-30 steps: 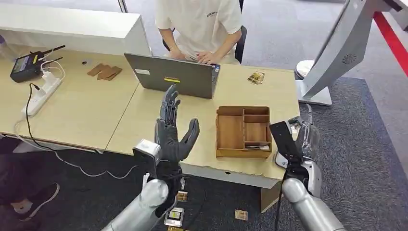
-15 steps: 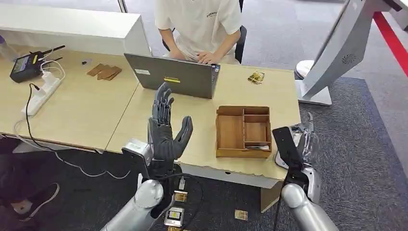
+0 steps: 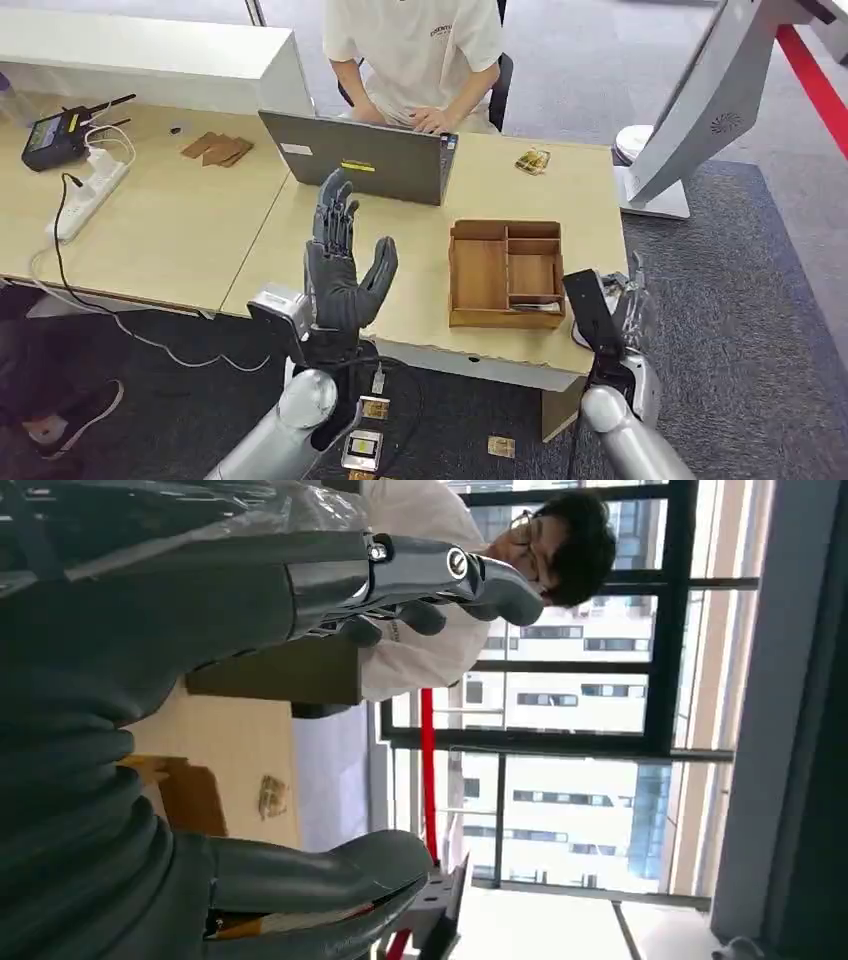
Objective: Pass the card to the sensor for recognition and then transmit it.
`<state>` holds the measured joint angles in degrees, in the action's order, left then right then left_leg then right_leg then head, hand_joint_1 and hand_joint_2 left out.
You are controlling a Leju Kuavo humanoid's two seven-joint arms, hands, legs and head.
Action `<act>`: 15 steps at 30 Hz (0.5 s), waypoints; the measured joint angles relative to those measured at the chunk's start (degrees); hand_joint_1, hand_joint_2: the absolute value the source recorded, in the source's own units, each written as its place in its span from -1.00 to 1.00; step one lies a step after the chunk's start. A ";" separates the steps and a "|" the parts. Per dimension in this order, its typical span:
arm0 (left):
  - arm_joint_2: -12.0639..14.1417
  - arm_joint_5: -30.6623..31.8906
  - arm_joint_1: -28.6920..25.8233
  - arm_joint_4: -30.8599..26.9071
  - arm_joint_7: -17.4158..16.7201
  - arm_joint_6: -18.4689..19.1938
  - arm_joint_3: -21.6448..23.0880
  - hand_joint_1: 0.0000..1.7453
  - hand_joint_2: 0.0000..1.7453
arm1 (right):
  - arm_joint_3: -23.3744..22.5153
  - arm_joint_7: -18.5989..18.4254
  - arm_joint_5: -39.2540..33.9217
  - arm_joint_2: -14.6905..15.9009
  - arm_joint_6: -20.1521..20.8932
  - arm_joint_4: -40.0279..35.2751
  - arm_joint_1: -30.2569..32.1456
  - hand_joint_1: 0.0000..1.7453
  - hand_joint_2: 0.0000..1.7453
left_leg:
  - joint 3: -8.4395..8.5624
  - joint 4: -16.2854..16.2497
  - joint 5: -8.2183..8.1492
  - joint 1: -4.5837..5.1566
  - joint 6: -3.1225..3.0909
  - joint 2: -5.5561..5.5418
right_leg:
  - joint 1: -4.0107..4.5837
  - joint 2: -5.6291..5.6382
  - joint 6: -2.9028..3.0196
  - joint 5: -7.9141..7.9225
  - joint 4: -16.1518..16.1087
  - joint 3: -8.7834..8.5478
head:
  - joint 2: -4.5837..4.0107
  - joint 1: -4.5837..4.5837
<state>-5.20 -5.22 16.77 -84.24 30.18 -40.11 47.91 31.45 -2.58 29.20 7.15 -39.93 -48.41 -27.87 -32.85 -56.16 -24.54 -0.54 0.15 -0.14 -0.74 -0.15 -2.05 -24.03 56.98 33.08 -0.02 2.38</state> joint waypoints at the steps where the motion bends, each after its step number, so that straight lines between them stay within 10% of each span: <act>1: 0.00 -0.04 0.16 0.04 0.00 0.00 0.17 -1.00 1.00 | 0.06 -1.04 0.52 0.02 0.00 0.98 -0.35 1.00 1.00 | 0.00 0.00 0.00 0.00 0.00 0.01 | 0.00 0.00 0.00 0.00 0.00 0.00 | 0.00 0.02; 15: -0.02 -1.64 0.88 0.48 1.20 0.02 0.74 -1.00 1.00 | 2.86 -8.68 5.64 1.55 1.97 10.69 -4.25 1.00 1.00 | 0.01 0.00 0.00 -0.01 0.00 0.01 | 0.00 0.01 0.00 0.00 0.00 0.01 | 0.00 0.00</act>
<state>-5.22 -6.86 17.65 -83.76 31.39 -40.09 48.65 34.32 -11.26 34.84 8.70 -37.97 -37.72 -32.12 -32.84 -56.16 -24.54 -0.54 0.15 -0.13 -0.74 -0.14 -2.05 -24.03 56.99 33.09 -0.02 2.38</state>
